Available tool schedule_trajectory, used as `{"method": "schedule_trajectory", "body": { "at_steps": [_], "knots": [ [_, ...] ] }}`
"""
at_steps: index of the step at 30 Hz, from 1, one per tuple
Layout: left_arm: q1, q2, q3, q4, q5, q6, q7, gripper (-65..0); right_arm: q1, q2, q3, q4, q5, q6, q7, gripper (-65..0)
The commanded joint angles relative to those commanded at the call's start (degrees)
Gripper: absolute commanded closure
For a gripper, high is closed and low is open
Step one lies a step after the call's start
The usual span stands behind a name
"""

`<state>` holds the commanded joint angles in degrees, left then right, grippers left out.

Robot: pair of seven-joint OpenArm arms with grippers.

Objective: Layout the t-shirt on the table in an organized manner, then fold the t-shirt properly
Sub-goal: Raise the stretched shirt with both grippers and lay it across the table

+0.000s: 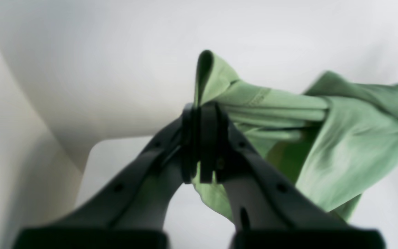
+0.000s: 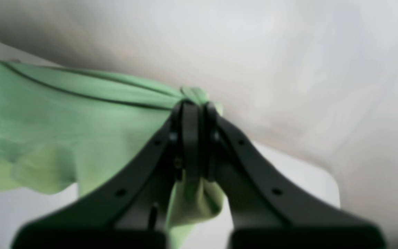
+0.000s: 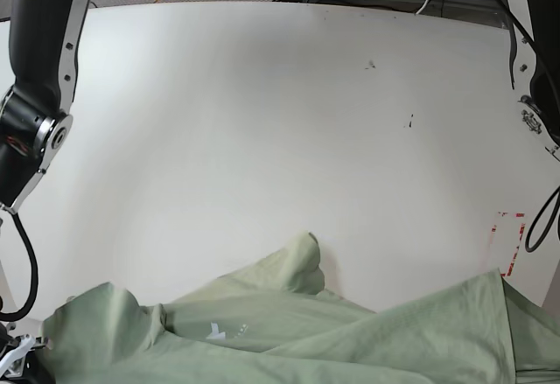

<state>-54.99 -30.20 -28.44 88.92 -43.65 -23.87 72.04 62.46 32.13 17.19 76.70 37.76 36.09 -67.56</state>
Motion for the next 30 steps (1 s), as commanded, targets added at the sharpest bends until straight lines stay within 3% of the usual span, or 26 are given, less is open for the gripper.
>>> {"method": "schedule_trajectory", "body": {
  "at_steps": [6,15,18,26,30],
  "knots": [
    [1.14,1.05,-0.35,-0.35,1.93,-0.18,0.26,0.0,-4.66,1.58,0.18,0.26,0.44,0.18,-1.85,0.0],
    [19.08,2.11,-4.57,0.97,0.18,-0.26,0.18,0.0,-23.65,2.55,5.45,1.58,13.10,-0.09,-3.43,0.0],
    [24.97,3.16,-7.56,0.97,-0.97,-0.26,0.00,0.0,-30.15,2.46,7.38,4.84,14.68,-0.18,-3.43,0.0],
    [40.35,6.42,-12.84,0.97,-1.23,-0.35,-0.44,0.0,-48.79,-2.20,12.57,15.56,14.95,0.00,-3.69,0.0],
    [46.07,6.59,-12.84,0.79,-1.23,-0.35,-3.34,0.0,-55.56,-4.13,13.36,18.64,15.03,0.09,-3.69,0.0]
  ]
}}
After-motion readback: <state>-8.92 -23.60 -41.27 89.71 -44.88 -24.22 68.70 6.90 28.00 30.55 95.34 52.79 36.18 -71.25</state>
